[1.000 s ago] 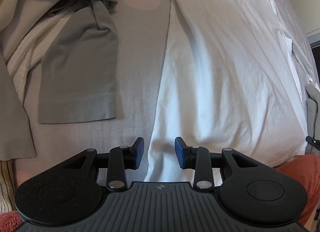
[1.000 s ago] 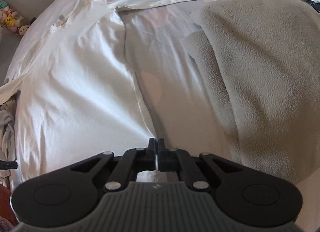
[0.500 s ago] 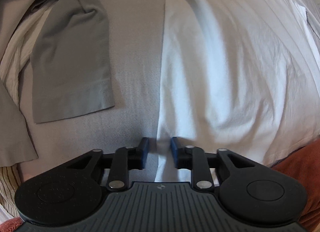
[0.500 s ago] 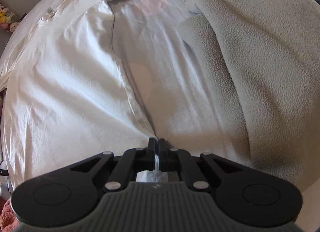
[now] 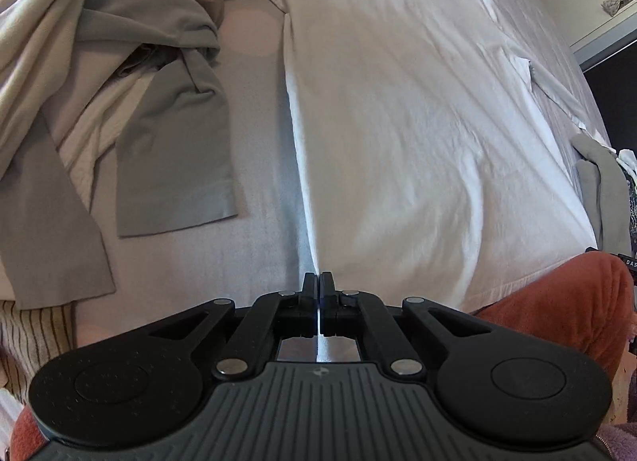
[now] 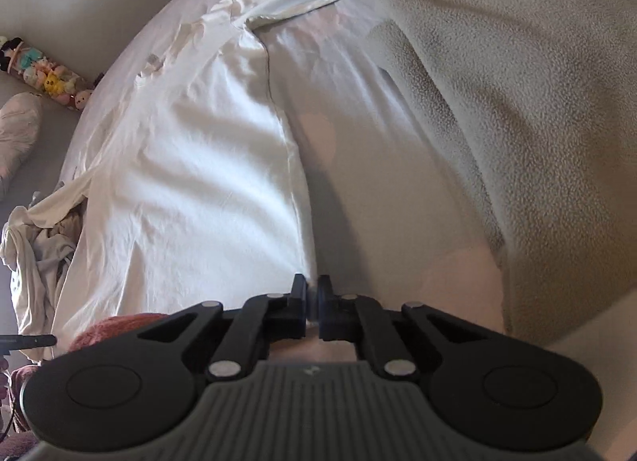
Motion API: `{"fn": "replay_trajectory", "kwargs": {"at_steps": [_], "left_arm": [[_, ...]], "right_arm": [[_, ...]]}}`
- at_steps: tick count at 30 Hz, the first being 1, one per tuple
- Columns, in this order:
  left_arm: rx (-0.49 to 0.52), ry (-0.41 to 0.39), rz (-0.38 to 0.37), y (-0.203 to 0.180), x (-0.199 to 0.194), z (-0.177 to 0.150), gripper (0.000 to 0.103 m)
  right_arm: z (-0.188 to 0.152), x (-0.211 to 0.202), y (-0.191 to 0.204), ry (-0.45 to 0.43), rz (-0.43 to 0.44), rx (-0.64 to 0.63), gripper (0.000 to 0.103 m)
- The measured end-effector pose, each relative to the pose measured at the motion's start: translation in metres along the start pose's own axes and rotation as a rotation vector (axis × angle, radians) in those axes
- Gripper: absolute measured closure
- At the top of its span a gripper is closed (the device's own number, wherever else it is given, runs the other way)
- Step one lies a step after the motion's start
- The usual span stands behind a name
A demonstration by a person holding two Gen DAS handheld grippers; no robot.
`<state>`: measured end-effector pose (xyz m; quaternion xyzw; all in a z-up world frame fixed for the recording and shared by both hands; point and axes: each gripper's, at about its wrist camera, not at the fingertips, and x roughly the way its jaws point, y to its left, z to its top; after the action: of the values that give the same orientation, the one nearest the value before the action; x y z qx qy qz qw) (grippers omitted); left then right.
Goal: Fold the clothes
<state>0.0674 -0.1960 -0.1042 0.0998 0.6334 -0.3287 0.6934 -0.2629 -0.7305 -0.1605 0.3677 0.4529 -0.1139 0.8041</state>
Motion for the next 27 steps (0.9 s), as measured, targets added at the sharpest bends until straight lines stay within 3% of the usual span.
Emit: {"fn": "replay_trajectory", "kwargs": {"at_steps": [9,14,18,23,27], "left_arm": [[-0.017,0.090,0.102,0.020,0.005,-0.003,0.103],[-0.059,0.086,0.054,0.027,0.003,0.001,0.102],[-0.072,0.074,0.023,0.030,0.000,0.004,0.075],[-0.064,0.145,0.056,0.024,0.013,0.012,0.064],[-0.055,0.187,0.109,0.017,0.031,0.025,0.064]], "right_arm": [[-0.008,0.007,0.014,0.048,-0.075,-0.051,0.097],[-0.018,0.004,0.006,0.082,-0.116,-0.064,0.097],[-0.026,-0.009,-0.009,0.058,-0.121,-0.034,0.095],[-0.025,-0.024,-0.021,-0.009,-0.084,0.016,0.088],[-0.014,-0.017,-0.010,-0.043,-0.101,-0.044,0.081]]}}
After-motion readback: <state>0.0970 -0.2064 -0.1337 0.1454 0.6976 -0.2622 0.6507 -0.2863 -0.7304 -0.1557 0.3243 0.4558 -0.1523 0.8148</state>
